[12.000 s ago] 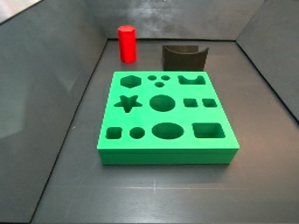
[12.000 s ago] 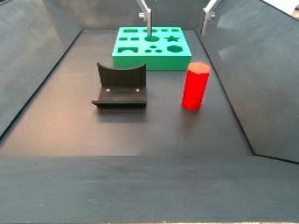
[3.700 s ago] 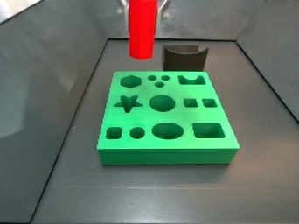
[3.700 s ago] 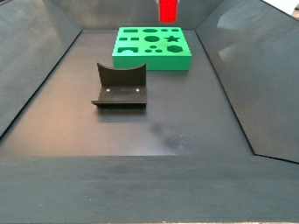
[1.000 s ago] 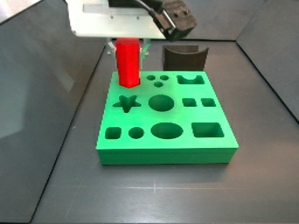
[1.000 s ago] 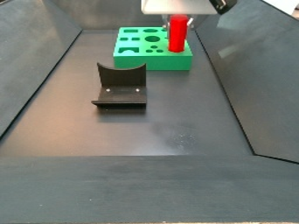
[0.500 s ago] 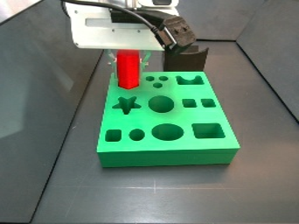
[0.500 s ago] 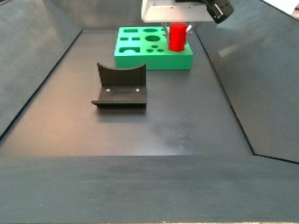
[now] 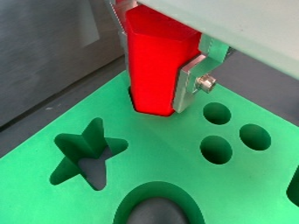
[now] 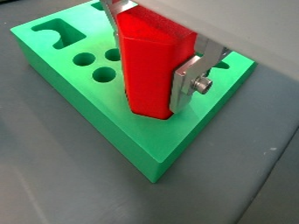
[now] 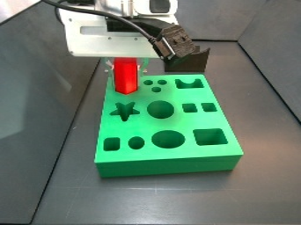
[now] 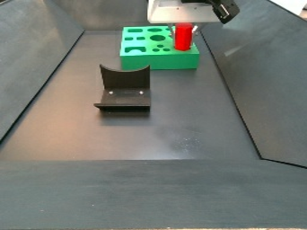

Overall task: Pick up the hexagon object. Move up. Move to above the board. Insert the hexagon object.
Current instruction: Insert the hexagon object.

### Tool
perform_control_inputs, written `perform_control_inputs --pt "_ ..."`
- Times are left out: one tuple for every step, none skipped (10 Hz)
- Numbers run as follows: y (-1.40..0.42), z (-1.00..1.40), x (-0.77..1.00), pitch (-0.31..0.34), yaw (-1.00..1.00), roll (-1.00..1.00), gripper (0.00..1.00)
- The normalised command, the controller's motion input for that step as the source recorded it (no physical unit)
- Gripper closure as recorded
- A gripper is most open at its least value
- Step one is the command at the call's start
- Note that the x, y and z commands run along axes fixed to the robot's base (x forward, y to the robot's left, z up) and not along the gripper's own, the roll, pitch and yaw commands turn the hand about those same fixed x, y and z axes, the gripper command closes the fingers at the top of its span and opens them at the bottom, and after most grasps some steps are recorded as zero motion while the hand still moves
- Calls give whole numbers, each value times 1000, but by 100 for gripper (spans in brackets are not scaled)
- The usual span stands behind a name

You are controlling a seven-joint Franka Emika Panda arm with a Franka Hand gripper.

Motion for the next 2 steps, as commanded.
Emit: perform_control_inputs --pt "0 -91 0 -119 0 -70 100" --pt "0 0 0 0 0 0 100"
